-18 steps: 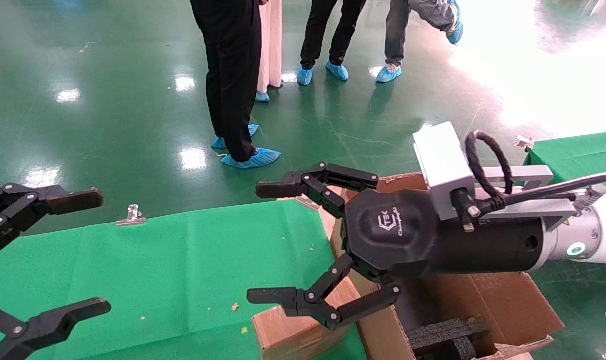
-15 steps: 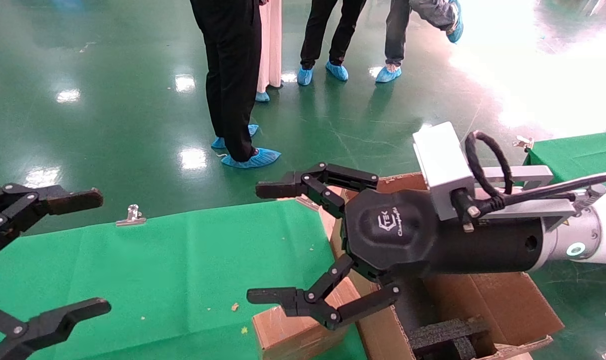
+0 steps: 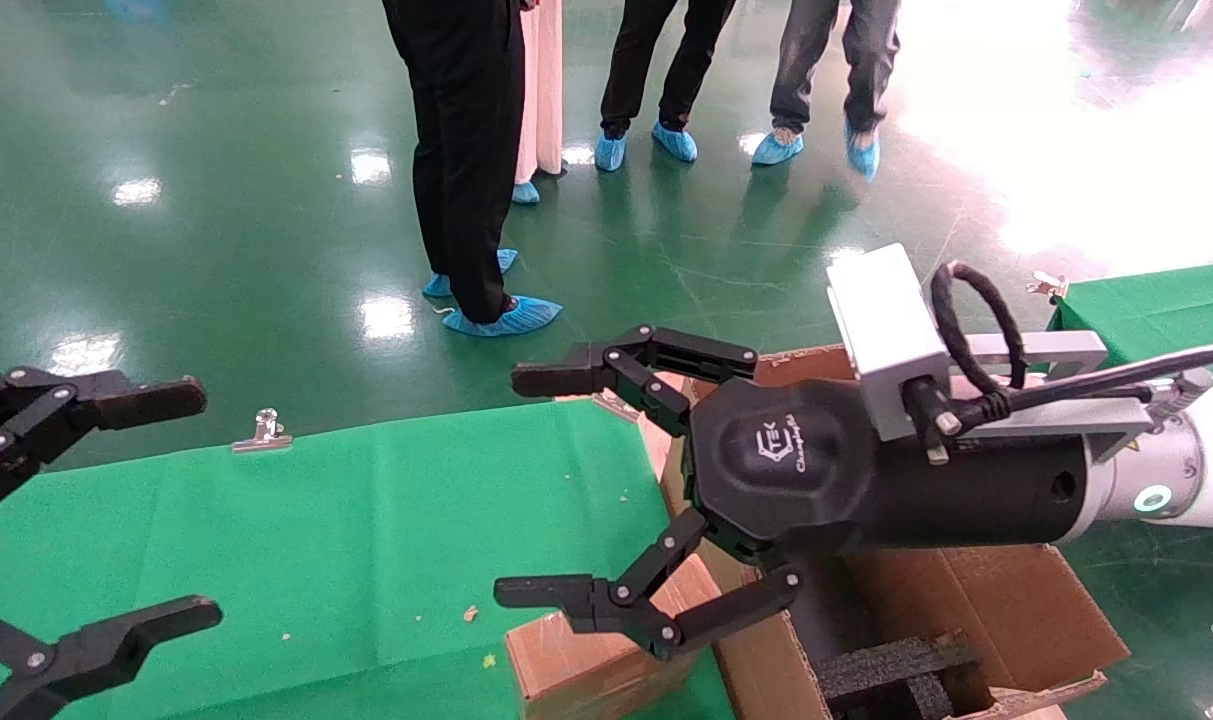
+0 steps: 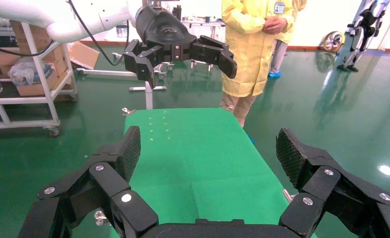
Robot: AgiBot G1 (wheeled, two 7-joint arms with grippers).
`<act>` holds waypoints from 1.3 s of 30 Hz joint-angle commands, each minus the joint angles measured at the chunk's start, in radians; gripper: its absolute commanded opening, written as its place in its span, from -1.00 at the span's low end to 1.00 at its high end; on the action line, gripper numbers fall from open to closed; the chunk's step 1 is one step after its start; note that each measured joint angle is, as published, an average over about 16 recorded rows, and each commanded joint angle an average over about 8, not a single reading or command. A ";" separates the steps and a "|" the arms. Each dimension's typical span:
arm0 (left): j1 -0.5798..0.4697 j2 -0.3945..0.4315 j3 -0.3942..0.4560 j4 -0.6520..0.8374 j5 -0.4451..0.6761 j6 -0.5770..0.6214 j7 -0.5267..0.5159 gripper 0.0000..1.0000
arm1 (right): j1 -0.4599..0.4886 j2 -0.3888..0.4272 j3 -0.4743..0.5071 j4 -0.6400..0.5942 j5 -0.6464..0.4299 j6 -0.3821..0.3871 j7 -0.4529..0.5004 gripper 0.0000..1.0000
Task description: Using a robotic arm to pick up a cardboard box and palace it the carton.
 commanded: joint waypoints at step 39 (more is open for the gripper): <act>0.000 0.000 0.000 0.000 0.000 0.000 0.000 -1.00 | 0.435 -0.127 -0.509 -0.179 -0.433 -0.101 -0.032 1.00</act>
